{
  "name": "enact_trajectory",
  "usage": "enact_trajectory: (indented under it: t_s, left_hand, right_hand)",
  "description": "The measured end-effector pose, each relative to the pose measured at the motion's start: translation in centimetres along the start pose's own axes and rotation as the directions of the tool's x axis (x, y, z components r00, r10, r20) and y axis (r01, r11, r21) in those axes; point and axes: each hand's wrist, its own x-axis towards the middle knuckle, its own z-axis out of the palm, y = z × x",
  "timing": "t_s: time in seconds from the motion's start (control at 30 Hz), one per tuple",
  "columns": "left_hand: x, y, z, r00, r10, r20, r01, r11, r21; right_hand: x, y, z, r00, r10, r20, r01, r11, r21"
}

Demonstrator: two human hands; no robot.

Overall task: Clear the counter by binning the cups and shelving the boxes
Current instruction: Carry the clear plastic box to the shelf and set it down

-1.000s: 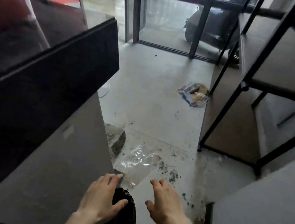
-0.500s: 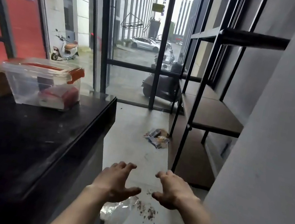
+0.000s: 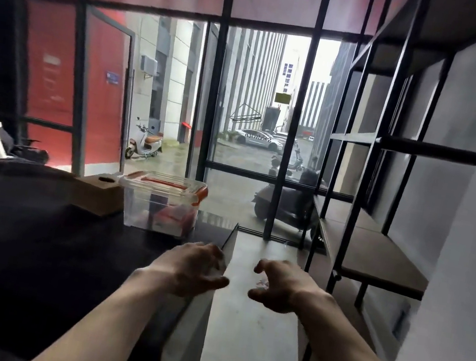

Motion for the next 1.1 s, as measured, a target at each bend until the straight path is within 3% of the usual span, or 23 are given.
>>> enact_trajectory:
  t_s: [0.2,0.37,0.5,0.6,0.73,0.87,0.97,1.1]
  left_hand:
    - [1.3,-7.8,-5.8,0.968,-0.122,-0.219,0.125,0.992,-0.001]
    - [3.2,-14.5,-9.1,0.874,-0.314,-0.37,0.23,0.939,-0.255]
    - [5.8,-19.3,-10.6,0.752,-0.488,-0.443,0.209,0.814,-0.542]
    - [8.0,-22.0,-10.7,0.719,-0.584,-0.378,0.15,0.66,-0.736]
    - [12.2,-26.0,-10.7,0.747,-0.616,-0.25,0.072,0.449,-0.891]
    - [15.5,-27.6,-9.9,0.863,-0.498,-0.085,0.031,0.22,-0.975]
    - [17.6,-29.2,-8.3,0.92,-0.39,-0.023,0.073,0.229,-0.971]
    - [18.9,-30.4,-7.4,0.94,-0.341,0.001,0.084,0.226,-0.97]
  right_hand:
    - [7.2,-6.2,-1.4,0.987,-0.127,-0.1,0.134,0.989,0.064]
    - [14.2,-10.1,-0.9,0.959,-0.087,-0.268,0.183,0.917,0.356]
    - [19.0,-12.3,-0.1,0.965,0.058,-0.257,0.136,0.725,0.675]
    - [21.4,-14.0,0.4,0.972,0.172,-0.159,0.043,0.537,0.843]
    - [24.0,-15.7,1.0,0.96,0.273,-0.062,-0.044,0.363,0.931]
    - [25.3,-17.0,1.6,0.951,0.308,-0.037,-0.074,0.34,0.937]
    - [25.7,-17.7,1.9,0.931,0.363,-0.024,-0.096,0.308,0.946]
    - [26.3,-17.4,2.8,0.894,0.44,-0.079,-0.076,0.324,0.943]
